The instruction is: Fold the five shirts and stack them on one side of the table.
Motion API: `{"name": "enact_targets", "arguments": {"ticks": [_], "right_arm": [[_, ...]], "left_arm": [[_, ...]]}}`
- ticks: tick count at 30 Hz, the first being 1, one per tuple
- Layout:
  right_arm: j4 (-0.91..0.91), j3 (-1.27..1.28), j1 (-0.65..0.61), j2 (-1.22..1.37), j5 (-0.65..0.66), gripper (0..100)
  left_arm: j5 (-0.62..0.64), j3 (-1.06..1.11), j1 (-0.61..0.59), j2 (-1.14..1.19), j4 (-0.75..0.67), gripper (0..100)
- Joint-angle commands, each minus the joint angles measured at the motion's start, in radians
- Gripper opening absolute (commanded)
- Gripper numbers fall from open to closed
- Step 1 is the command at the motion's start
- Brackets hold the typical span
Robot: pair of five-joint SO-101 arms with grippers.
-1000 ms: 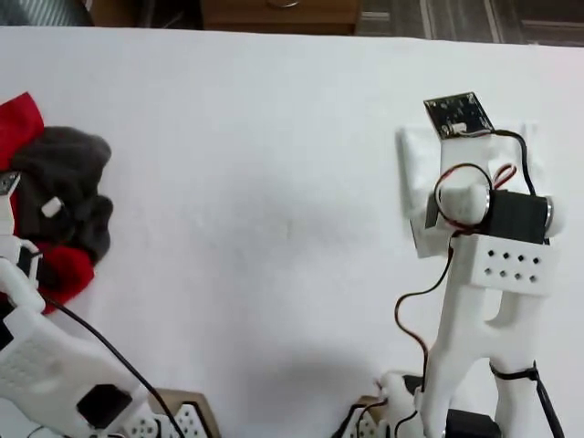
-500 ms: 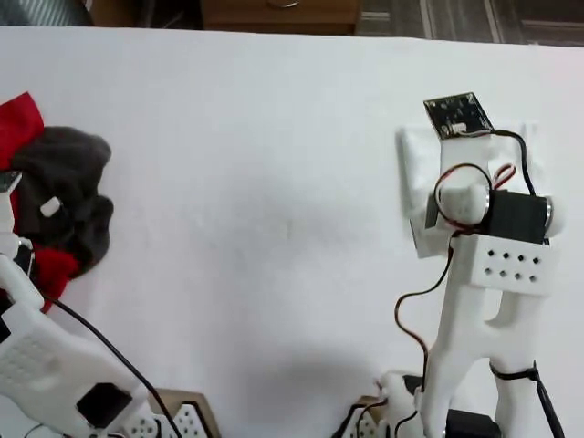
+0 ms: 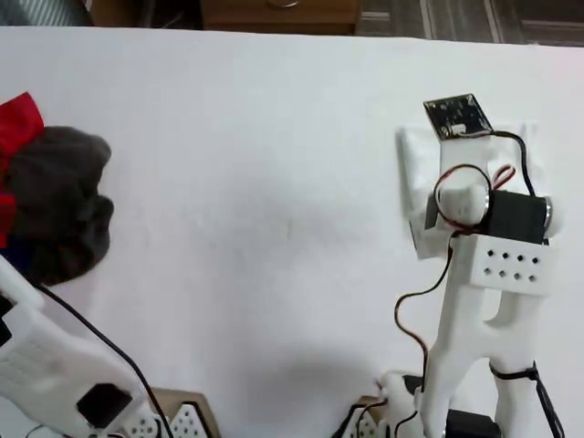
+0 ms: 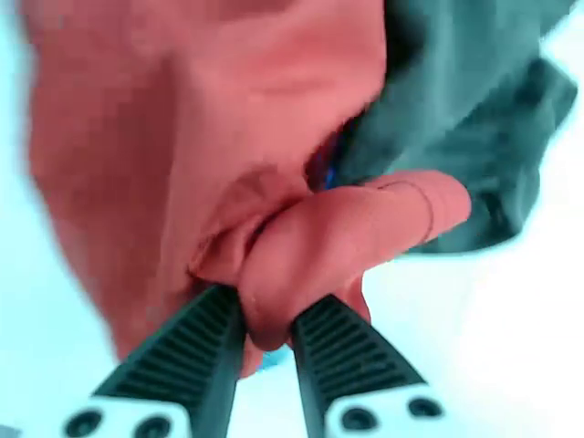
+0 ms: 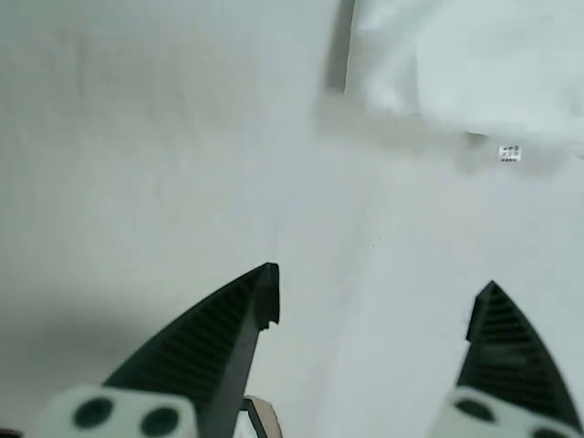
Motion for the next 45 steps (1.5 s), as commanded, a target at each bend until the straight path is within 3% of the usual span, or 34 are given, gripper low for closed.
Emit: {"name": "enact_targets", "arguments": {"ticks": [1,11,22,30,36,45], "right_arm": [[0.001,0.044,0.007,-0.028,-0.002,33.0],[-0.205,0.311,0.007,-0.035,-0.002,33.0],[-0.446,0.621,0.007,-0.036,-0.002,33.0],[-0.473,0.655,0.013,-0.036,-0.002,33.0],[-0.478,0.657,0.016,-0.036,-0.002,33.0],[-0.51,0.655,0.228,-0.036,-0.002,33.0]], "left_arm": [[0.048,-0.127,0.008,-0.138,0.017,3],[0.226,-0.291,0.212,-0.414,-0.008,3],[0.305,-0.354,0.612,-0.563,-0.17,3],[0.305,-0.348,0.928,-0.562,-0.201,3],[0.305,-0.326,1.175,-0.542,-0.35,3],[0.305,-0.2,1.283,-0.454,-0.491,3]]}}
